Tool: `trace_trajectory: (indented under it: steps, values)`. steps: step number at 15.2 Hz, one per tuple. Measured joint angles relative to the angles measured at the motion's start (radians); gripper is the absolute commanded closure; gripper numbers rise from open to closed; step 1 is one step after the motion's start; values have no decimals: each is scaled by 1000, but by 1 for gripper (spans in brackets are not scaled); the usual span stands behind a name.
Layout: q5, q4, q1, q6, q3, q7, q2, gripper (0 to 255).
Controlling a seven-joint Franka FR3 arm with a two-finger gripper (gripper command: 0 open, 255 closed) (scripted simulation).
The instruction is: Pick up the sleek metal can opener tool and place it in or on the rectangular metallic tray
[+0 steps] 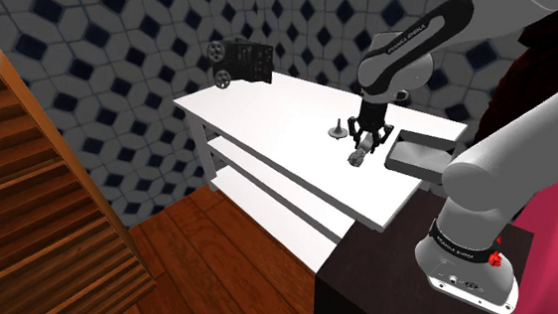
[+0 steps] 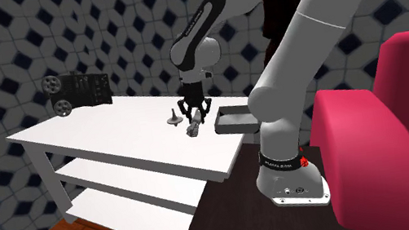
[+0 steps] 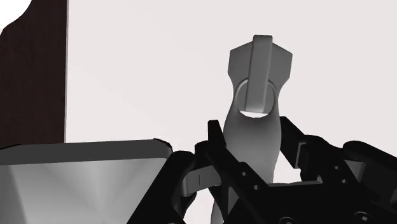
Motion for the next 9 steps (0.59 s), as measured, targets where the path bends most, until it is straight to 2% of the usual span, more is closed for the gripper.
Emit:
trace_trajectory:
  steps: [9]
  values:
    - [-12,67,-6,-154,10,22,-88,255]
